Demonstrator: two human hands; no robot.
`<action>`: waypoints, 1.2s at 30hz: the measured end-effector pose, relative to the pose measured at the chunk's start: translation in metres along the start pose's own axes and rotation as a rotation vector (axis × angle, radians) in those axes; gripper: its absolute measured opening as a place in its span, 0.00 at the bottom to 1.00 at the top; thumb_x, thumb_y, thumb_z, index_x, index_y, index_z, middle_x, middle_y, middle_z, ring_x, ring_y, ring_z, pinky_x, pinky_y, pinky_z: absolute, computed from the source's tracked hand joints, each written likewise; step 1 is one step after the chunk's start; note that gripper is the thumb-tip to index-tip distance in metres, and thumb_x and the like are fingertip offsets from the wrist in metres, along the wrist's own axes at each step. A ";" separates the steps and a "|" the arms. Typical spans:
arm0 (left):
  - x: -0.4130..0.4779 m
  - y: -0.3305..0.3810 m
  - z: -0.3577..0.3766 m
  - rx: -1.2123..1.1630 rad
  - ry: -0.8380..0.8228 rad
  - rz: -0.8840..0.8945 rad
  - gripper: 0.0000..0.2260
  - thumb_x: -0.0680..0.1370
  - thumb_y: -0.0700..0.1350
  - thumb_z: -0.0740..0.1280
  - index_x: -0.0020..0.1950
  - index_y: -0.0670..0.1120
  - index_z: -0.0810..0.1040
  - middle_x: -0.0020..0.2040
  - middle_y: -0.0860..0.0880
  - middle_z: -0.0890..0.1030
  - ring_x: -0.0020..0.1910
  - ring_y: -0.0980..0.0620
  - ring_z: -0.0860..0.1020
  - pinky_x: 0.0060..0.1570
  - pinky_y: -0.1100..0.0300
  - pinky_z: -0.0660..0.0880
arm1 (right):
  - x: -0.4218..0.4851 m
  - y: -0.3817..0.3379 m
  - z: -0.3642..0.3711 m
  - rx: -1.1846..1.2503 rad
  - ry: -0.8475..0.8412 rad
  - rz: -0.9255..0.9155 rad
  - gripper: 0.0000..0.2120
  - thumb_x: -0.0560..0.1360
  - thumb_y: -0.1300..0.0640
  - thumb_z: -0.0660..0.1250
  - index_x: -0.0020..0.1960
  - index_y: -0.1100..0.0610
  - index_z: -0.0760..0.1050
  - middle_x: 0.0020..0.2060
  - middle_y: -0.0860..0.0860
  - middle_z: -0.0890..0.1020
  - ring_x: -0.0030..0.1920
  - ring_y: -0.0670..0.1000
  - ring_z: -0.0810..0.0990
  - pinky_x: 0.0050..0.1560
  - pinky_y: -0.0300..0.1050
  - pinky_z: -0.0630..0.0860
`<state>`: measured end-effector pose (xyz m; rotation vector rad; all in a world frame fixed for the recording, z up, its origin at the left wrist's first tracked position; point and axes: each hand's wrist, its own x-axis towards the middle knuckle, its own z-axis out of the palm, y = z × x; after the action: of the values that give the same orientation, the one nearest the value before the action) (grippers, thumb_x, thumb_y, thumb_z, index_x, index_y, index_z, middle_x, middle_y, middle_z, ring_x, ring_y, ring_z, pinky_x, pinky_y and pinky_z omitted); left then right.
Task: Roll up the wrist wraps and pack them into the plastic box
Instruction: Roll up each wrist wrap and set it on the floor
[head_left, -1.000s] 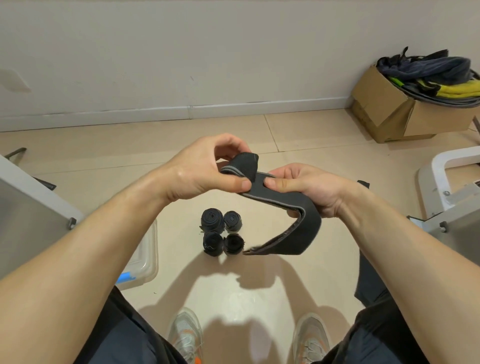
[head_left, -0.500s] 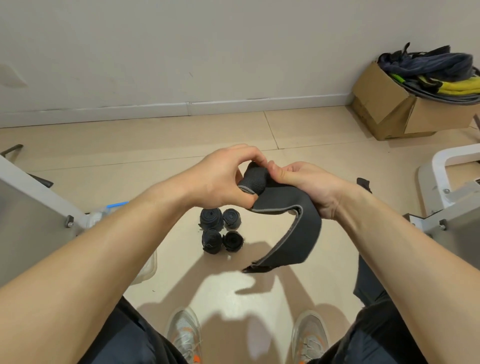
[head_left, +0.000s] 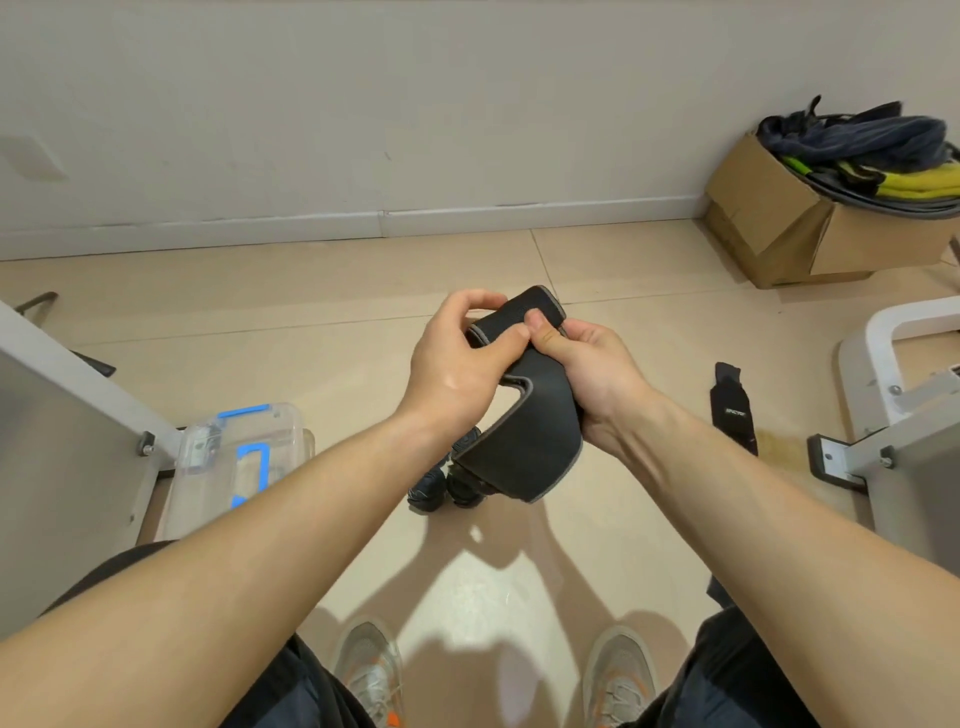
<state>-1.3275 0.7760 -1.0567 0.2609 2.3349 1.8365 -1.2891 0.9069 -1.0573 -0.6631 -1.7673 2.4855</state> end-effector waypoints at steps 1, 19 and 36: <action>-0.001 -0.001 0.001 0.023 0.004 0.008 0.13 0.76 0.50 0.75 0.59 0.55 0.79 0.44 0.55 0.81 0.45 0.52 0.82 0.52 0.48 0.81 | 0.001 0.001 0.001 0.000 0.018 -0.009 0.08 0.80 0.57 0.69 0.48 0.62 0.81 0.38 0.57 0.85 0.33 0.53 0.84 0.34 0.43 0.81; 0.024 0.008 -0.017 0.067 -0.223 0.078 0.16 0.69 0.33 0.76 0.41 0.56 0.82 0.49 0.52 0.85 0.47 0.52 0.84 0.54 0.51 0.81 | 0.004 -0.003 -0.003 -0.139 -0.020 -0.054 0.22 0.82 0.45 0.63 0.53 0.63 0.83 0.45 0.61 0.86 0.43 0.56 0.85 0.46 0.49 0.82; 0.019 0.001 -0.008 -0.283 -0.159 -0.311 0.14 0.79 0.51 0.72 0.56 0.41 0.80 0.50 0.42 0.86 0.48 0.41 0.85 0.53 0.45 0.82 | 0.013 0.012 0.007 -0.138 0.062 -0.182 0.04 0.80 0.59 0.70 0.53 0.59 0.81 0.46 0.59 0.86 0.45 0.56 0.85 0.50 0.54 0.83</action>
<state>-1.3480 0.7735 -1.0547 0.0044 1.8609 1.8789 -1.3008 0.8998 -1.0710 -0.5521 -1.8959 2.2192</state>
